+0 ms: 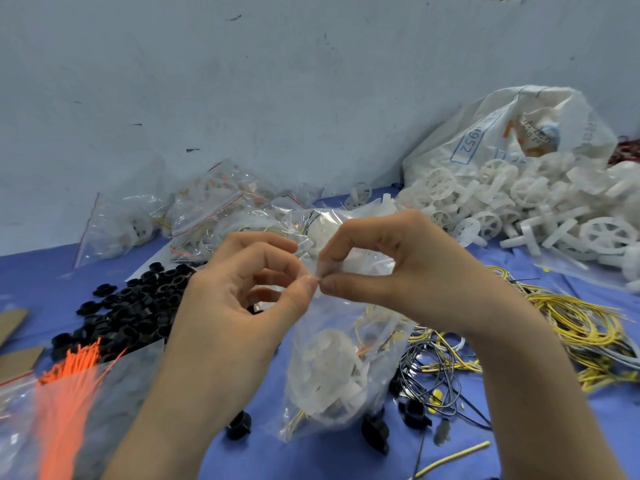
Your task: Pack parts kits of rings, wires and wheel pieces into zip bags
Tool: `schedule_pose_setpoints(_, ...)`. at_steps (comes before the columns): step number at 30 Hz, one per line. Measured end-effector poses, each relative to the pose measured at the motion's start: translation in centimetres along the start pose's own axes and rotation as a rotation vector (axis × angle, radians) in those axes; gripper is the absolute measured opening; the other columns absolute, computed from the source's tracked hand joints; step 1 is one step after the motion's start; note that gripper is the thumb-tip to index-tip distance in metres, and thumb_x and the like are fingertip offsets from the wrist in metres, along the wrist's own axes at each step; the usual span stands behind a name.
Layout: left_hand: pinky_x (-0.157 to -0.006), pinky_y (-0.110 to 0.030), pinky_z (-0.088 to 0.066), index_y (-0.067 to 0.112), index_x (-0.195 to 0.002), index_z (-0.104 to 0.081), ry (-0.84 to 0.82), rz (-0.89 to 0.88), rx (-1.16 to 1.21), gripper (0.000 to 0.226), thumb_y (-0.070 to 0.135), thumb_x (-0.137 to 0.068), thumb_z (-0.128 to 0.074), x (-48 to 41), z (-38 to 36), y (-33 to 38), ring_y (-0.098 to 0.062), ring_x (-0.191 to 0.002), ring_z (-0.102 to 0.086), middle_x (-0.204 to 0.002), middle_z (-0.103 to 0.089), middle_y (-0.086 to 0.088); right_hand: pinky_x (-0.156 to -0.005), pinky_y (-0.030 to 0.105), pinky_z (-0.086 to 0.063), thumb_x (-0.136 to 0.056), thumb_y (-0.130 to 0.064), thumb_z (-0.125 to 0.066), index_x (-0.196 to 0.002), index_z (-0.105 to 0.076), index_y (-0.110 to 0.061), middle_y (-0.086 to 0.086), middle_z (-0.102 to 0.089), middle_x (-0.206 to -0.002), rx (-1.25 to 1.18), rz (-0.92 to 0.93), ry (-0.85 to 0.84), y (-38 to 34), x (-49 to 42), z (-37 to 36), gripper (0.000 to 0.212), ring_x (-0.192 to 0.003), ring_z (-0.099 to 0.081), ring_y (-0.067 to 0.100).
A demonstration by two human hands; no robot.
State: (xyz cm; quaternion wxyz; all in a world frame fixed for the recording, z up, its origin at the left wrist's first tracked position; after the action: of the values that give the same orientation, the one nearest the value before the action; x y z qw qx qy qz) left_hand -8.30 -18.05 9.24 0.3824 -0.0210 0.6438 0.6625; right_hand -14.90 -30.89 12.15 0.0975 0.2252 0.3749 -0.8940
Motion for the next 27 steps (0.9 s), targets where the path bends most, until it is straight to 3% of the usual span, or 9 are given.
schedule_pose_setpoints(4, -0.064, -0.008, -0.046, 0.019, -0.067, -0.068, -0.01, -0.023, -0.017, 0.003, 0.021, -0.068, -0.068, 0.1, -0.1, 0.4, -0.003, -0.068, -0.063, -0.097, -0.061, 0.017, -0.089, 0.039, -0.048, -0.08, -0.01, -0.073, -0.077, -0.069, -0.022, -0.007, -0.07, -0.078, 0.002, -0.003, -0.015, -0.1, 0.0, -0.2, 0.013, -0.08, -0.064, 0.007)
schedule_pose_setpoints(9, -0.064, -0.008, -0.046, 0.021, -0.066, -0.067, -0.007, -0.04, -0.036, 0.003, 0.02, -0.069, -0.068, 0.1, -0.2, 0.6, -0.003, -0.071, -0.064, -0.099, -0.061, 0.015, -0.082, 0.025, -0.049, -0.079, -0.006, -0.072, -0.076, -0.067, -0.02, -0.006, -0.068, -0.077, 0.025, 0.017, -0.018, -0.4, 0.0, -0.1, 0.016, -0.077, -0.062, 0.005)
schedule_pose_setpoints(15, -0.066, -0.009, -0.046, 0.021, -0.066, -0.066, -0.005, -0.059, -0.053, 0.005, 0.019, -0.07, -0.067, 0.2, -0.2, 0.7, -0.005, -0.073, -0.063, -0.098, -0.061, 0.016, -0.077, 0.019, -0.047, -0.079, -0.006, -0.072, -0.076, -0.067, -0.021, -0.006, -0.068, -0.076, 0.039, 0.041, -0.007, -0.6, 0.1, 0.0, 0.016, -0.075, -0.061, 0.003)
schedule_pose_setpoints(23, -0.064, -0.007, -0.045, 0.021, -0.067, -0.065, 0.01, -0.018, -0.063, 0.003, 0.024, -0.068, -0.066, 0.1, 0.0, 0.4, -0.001, -0.067, -0.06, -0.099, -0.062, 0.02, -0.077, 0.025, -0.046, -0.076, -0.007, -0.073, -0.072, -0.066, -0.02, -0.006, -0.068, -0.074, 0.093, -0.017, 0.006, 0.1, 0.5, 0.9, 0.016, -0.075, -0.061, 0.007)
schedule_pose_setpoints(27, -0.068, -0.008, -0.046, 0.025, -0.069, -0.067, -0.015, -0.056, -0.14, 0.001, 0.026, -0.07, -0.067, 0.1, -0.1, 0.6, -0.003, -0.078, -0.064, -0.104, -0.061, 0.021, -0.076, 0.02, -0.046, -0.077, -0.009, -0.073, -0.074, -0.067, -0.02, -0.007, -0.068, -0.074, 0.092, -0.014, -0.01, -0.1, 0.4, 0.6, 0.013, -0.075, -0.061, 0.005)
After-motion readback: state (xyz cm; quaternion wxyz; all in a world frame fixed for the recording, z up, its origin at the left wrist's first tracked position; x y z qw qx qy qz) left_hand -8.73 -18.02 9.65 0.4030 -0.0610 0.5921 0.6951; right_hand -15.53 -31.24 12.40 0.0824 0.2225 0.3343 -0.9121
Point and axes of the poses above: each hand's wrist, its own x-axis away from the middle knuckle, its own z-axis out of the back of the hand, y = z × x, the point moved 6 cm from there along -x, towards the middle knuckle
